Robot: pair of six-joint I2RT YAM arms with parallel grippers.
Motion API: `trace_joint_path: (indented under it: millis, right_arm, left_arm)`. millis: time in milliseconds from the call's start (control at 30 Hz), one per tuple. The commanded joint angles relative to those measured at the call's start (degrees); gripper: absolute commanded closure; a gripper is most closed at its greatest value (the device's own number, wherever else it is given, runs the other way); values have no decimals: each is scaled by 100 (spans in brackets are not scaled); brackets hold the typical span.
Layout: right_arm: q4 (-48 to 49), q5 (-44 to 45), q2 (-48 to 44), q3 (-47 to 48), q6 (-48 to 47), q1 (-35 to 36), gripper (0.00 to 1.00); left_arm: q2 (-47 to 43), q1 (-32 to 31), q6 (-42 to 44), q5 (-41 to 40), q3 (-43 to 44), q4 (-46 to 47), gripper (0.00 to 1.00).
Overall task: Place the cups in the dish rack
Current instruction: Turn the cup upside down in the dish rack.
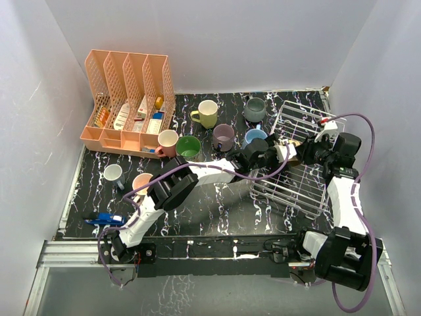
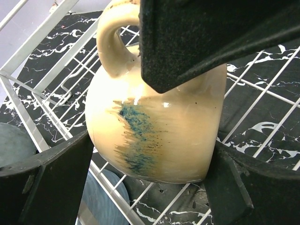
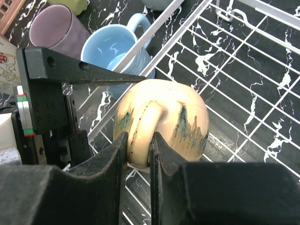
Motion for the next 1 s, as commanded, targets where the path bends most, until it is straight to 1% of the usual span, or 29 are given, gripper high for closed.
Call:
trace_joint_path:
  millis: [0, 267, 400, 467, 633, 800, 967]
  right_arm:
    - [-682, -151, 122, 507, -662, -77, 84]
    - [-1778, -170, 361, 981, -1368, -86, 84]
    - [-2217, -132, 267, 1017, -1803, -88, 87]
    - [-2302, -98, 163, 974, -1967, -87, 89]
    - [-2621, 40, 1, 863, -2341, -94, 89]
    - [-2644, 136, -88, 849, -2357, -94, 88]
    - [-2793, 249, 37, 913, -2558, -108, 92]
  left_arm:
    - [-41, 70, 321, 82, -35, 215, 15]
    - [-149, 71, 595, 480, -253, 484, 10]
    - [-220, 71, 637, 516, -363, 606, 10]
    - [-230, 71, 650, 524, -383, 626, 9]
    - [-265, 71, 672, 549, -408, 615, 9]
    - [-322, 71, 686, 585, -469, 628, 10]
    - [-521, 71, 613, 619, -698, 798, 8]
